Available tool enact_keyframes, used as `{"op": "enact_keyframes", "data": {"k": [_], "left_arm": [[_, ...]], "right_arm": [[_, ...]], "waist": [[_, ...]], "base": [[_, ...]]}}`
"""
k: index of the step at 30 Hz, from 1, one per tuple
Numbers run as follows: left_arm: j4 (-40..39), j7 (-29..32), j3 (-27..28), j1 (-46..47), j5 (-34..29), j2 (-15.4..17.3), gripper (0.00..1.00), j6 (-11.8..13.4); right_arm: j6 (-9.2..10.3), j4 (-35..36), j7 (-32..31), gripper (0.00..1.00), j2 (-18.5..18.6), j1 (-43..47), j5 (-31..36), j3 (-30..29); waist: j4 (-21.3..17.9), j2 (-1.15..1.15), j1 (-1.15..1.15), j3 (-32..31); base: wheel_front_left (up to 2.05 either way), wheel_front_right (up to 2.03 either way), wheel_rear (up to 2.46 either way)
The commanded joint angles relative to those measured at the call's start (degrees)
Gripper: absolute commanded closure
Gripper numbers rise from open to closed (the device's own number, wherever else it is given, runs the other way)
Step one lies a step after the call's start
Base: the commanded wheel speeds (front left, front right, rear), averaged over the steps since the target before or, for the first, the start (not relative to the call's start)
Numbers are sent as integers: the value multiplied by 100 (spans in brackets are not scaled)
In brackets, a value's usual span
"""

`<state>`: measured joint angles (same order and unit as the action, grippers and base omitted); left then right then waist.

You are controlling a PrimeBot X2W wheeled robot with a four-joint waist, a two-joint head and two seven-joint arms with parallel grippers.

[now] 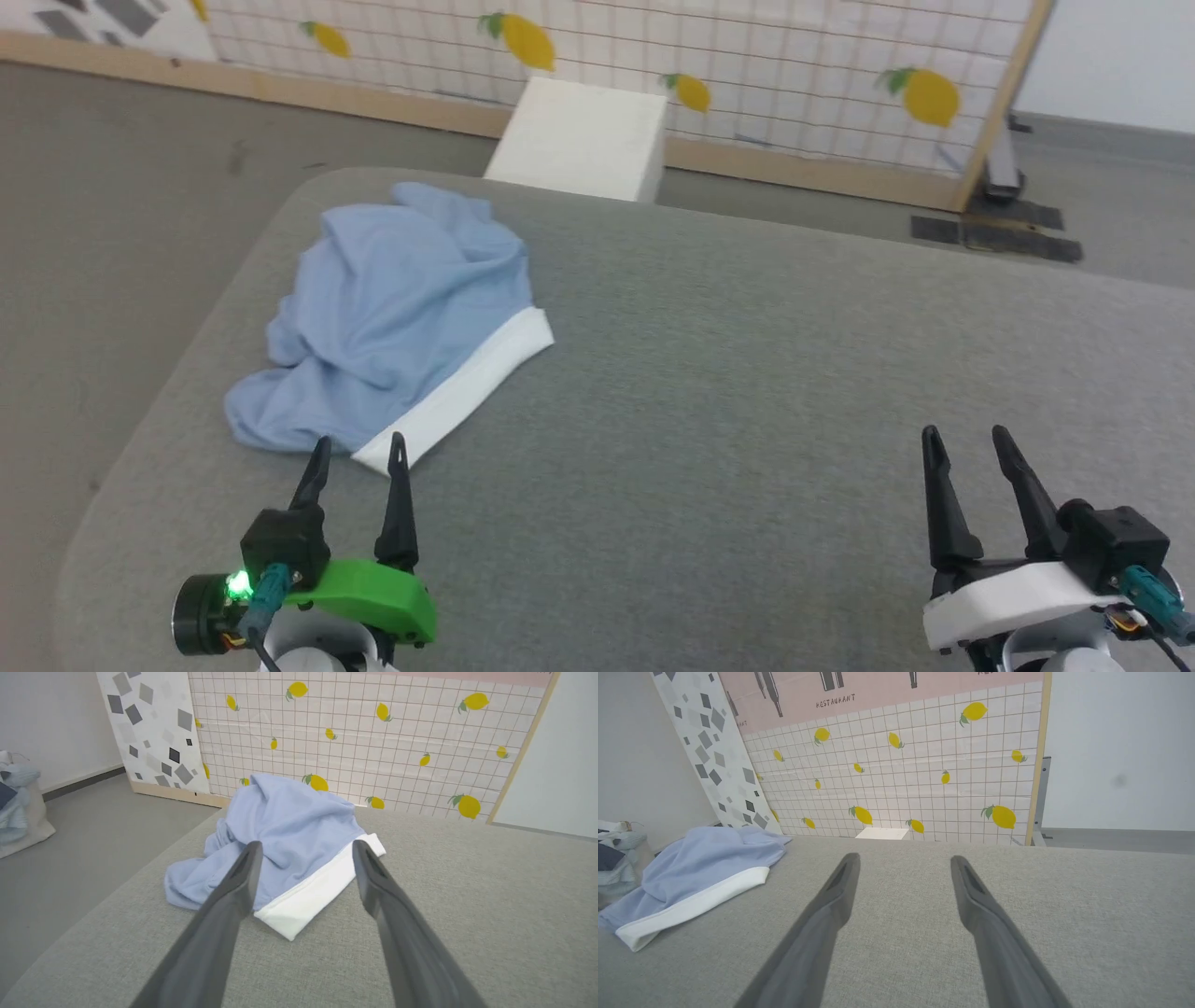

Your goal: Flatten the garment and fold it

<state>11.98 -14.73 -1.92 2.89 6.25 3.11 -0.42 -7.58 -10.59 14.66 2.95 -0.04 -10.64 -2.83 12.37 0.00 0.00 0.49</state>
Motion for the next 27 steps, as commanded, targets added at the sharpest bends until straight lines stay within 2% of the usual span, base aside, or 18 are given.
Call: {"op": "enact_keyframes", "data": {"k": [1, 7, 16, 27], "left_arm": [[9, -27, 16, 12, 18, -23, 0, -1], [25, -27, 64, -81, -14, -12, 0, -9], [8, -27, 93, -197, -57, 6, 0, -26], [8, -27, 121, -246, -41, 4, 0, -31]], "right_arm": [[9, -18, 34, 0, -7, -30, -11, 15], [9, -92, 34, 0, -7, 1, -40, 110], [9, -180, 34, 0, -7, 74, -95, 246], [9, -222, 34, 0, -7, 102, -109, 314]], "waist": [[491, 0, 0, -65], [964, 0, 0, -153], [1465, 0, 0, -240], [1693, 0, 0, -220]], "base": [[0, 0, 0], [0, 0, 0], [0, 0, 0], [0, 0, 0]]}}
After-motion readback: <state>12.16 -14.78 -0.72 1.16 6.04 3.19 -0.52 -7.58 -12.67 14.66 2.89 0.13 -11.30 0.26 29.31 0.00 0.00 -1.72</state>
